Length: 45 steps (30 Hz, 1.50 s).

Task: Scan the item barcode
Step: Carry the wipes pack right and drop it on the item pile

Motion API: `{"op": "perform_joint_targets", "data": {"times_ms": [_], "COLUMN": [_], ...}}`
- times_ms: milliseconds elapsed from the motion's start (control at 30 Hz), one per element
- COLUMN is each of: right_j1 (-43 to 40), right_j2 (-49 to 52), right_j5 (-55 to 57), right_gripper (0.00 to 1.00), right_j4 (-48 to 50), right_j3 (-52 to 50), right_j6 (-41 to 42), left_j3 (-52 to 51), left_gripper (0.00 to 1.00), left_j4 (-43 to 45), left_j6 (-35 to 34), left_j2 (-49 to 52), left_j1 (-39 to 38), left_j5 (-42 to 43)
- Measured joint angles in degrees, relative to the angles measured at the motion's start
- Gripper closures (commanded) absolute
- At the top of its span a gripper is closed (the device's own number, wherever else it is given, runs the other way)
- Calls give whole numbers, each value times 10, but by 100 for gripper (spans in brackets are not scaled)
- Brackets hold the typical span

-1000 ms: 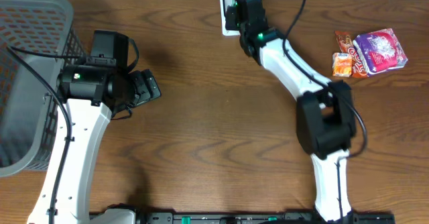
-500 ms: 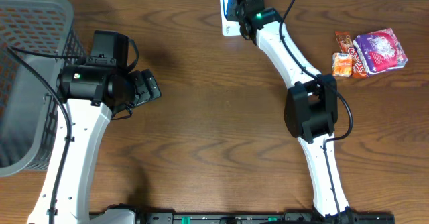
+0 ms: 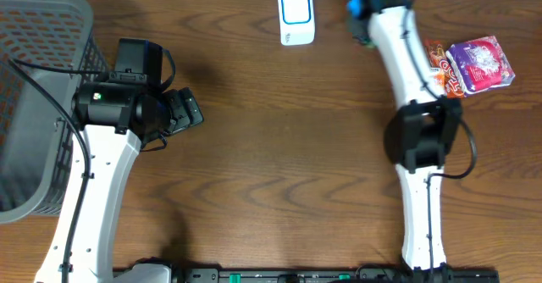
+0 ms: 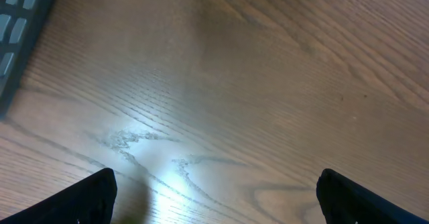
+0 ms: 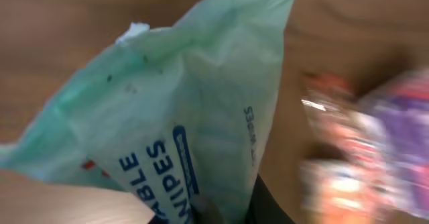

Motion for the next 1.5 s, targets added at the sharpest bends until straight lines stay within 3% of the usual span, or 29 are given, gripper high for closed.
{"op": "perform_joint_targets", "data": {"times_ms": [100, 200, 267, 333, 367, 400, 433, 467, 567, 833, 1067, 1267, 1500], "right_j1": [-50, -100, -129, -148, -155, -161, -165, -168, -172, -179, -179, -176, -156], "right_j2": [0, 0, 0, 0, 0, 0, 0, 0, 0, -35, -186, -314, -360], "right_j5": [22, 14, -9, -30, -37, -43, -46, -47, -46, -41, -99, -180, -234], "right_gripper": [98, 87, 74, 69, 63, 46, 21, 11, 1, 1, 1, 1, 1], "right_j4": [-35, -48, -50, -50, -50, -50, -49, -48, -56, -76, -91, -164, -245], "right_j3": [-9, -28, -43, -60, -69, -79, -87, -95, -108, -111, -114, -110, -112], "right_j6": [-43, -63, -70, -76, -79, -80, -80, -81, -73, -28, -7, -2, -2], "left_j3": [0, 0, 0, 0, 0, 0, 0, 0, 0, 0, 0, 0, 0], "left_gripper": [5, 5, 5, 5, 5, 5, 5, 5, 5, 5, 5, 5, 5], "left_j4": [0, 0, 0, 0, 0, 0, 0, 0, 0, 0, 0, 0, 0], "left_j6": [0, 0, 0, 0, 0, 0, 0, 0, 0, 0, 0, 0, 0], "left_j2": [0, 0, 0, 0, 0, 0, 0, 0, 0, 0, 0, 0, 0], "left_j1": [0, 0, 0, 0, 0, 0, 0, 0, 0, 0, 0, 0, 0], "left_j5": [0, 0, 0, 0, 0, 0, 0, 0, 0, 0, 0, 0, 0]}}
